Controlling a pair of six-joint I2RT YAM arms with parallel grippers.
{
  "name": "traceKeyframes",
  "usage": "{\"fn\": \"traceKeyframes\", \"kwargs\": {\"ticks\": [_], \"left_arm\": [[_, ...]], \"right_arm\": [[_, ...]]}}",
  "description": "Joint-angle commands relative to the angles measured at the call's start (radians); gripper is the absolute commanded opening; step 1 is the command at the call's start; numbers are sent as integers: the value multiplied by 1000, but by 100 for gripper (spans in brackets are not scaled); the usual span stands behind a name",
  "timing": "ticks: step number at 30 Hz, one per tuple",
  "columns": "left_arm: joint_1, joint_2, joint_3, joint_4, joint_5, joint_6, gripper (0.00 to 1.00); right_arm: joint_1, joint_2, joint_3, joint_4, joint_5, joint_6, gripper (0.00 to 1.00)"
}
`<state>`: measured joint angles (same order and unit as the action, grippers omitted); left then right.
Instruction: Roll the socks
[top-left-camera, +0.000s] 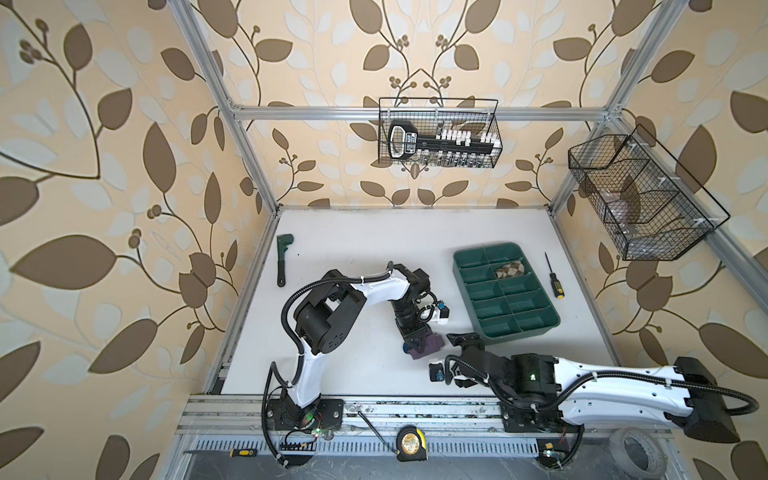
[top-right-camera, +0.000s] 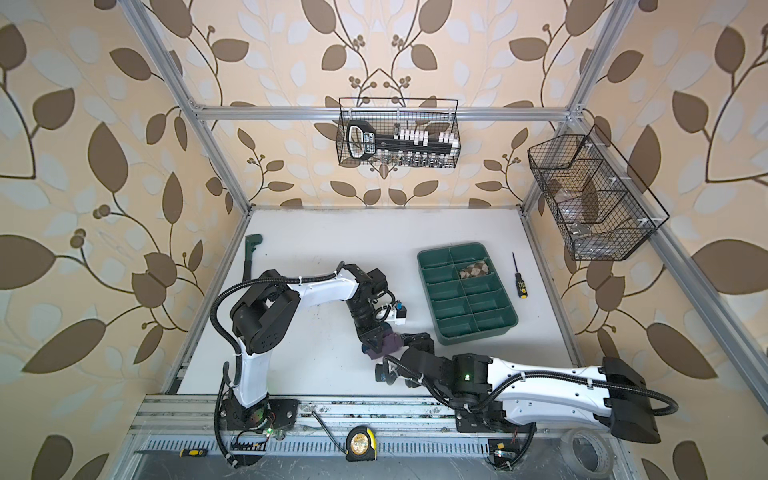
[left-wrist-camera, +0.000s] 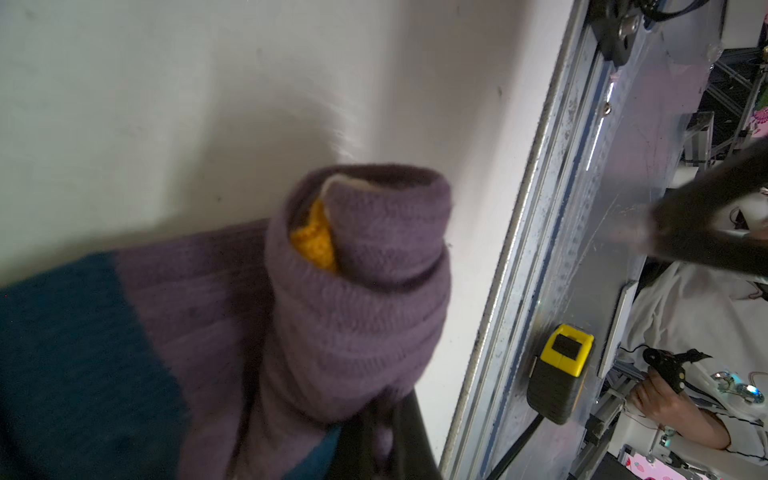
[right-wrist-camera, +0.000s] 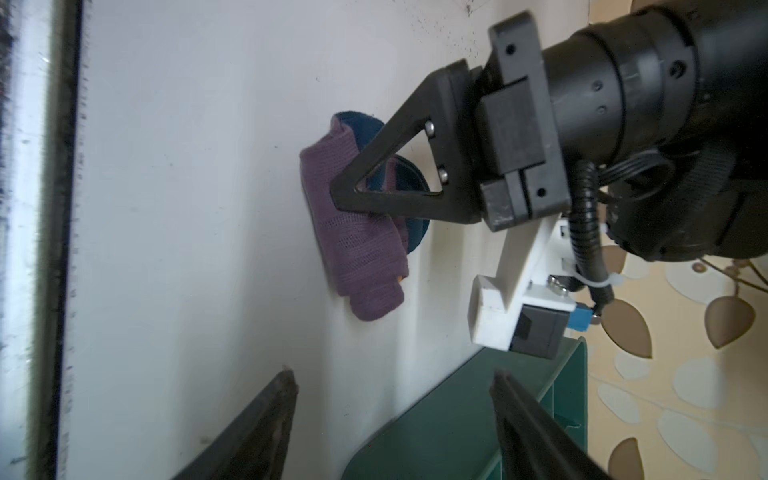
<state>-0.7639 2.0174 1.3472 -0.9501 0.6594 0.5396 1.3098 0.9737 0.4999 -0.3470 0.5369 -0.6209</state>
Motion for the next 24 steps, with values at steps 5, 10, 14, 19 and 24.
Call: {"fn": "traceKeyframes", "kwargs": {"ticks": [5,10,14,19,24], "left_arm": [[6,56,-16,-38,-70,-14,0],[8,62,-10,-44,-69,-14,0],[9,64,-9,-44,-67,-15,0],[9,59,-11,-42,-67,-12,0],[9,9,-31,-9,-76,-25,0]], "right_arm": [[-31,158,-47,270,-12,-61,74],[-86,268,-35,386,-70,-110,72],[-133,375,-6,439,-129,-138,66],[-153,490,39,422,-167,-129,52],[-155,519,59,350,-199,-110,8]]}}
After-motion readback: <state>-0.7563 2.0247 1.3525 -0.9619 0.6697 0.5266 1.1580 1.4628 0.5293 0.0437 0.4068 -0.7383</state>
